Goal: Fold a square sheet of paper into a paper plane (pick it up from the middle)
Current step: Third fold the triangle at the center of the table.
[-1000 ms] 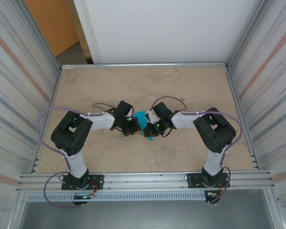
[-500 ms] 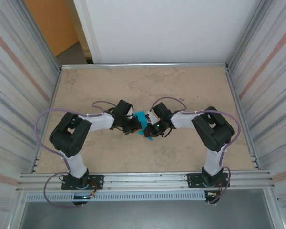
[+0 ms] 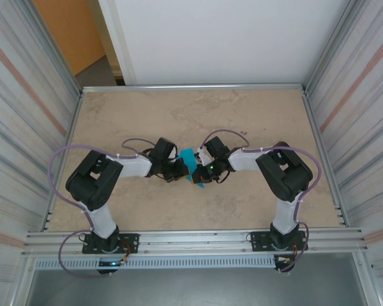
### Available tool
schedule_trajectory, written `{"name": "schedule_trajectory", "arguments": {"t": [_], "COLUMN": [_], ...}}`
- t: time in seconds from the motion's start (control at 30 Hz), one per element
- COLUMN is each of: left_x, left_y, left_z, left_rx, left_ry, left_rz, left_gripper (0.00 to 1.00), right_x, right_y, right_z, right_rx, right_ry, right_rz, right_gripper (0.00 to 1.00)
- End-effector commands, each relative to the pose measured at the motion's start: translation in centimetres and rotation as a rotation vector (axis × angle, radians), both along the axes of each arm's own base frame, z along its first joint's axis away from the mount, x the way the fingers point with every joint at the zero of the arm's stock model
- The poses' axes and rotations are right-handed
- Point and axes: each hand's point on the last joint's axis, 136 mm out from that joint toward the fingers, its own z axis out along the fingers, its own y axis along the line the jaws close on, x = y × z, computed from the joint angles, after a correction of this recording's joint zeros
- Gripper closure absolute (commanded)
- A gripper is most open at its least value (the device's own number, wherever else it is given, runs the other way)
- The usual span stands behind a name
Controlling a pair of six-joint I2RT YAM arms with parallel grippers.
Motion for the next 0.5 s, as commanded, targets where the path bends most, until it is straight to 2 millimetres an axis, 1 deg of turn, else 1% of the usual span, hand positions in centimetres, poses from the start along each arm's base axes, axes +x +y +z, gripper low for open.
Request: {"name": "schedule_trajectory", "arguments": {"t": [0.0,0.07,0.17,0.3,0.37,0.43,0.47], "left_x": [-0.4,-0.2,0.3,1.1,1.6,2.1,2.4], "left_y": [2.3,3.0,4.1,6.5,7.8,8.8,8.9], "left_z": [-1.7,-1.9,-2.0,-2.1,-1.8,-1.1,-0.4], "left_rx": [0.092,0.091,0.096,0.126,0.137,0.139,0.132], "left_ry": [-0.013,-0.022,-0.042,-0.042,-0.049,-0.059,-0.073], "left_rz": [0.015,0.024,0.031,0.065,0.086,0.103,0.104], "left_gripper": [0.90,0.90,0.89,0.89,0.89,0.89,0.89], "right_x": [-1.6,-2.2,-2.9,-3.0,-2.8,-2.5,-2.4], "right_y": [-2.6,-3.3,-4.1,-4.4,-4.4,-4.1,-3.9], "right_z": [-4.1,-5.0,-5.7,-5.8,-5.7,-5.5,-5.3], "right_rx": [-0.169,-0.204,-0.236,-0.254,-0.253,-0.245,-0.237], "right_ry": [0.076,0.097,0.119,0.128,0.126,0.122,0.118], "right_rz": [-0.027,-0.028,-0.037,-0.043,-0.050,-0.054,-0.054], "right_gripper": [0.92,0.92,0.92,0.92,0.92,0.92,0.92]}}
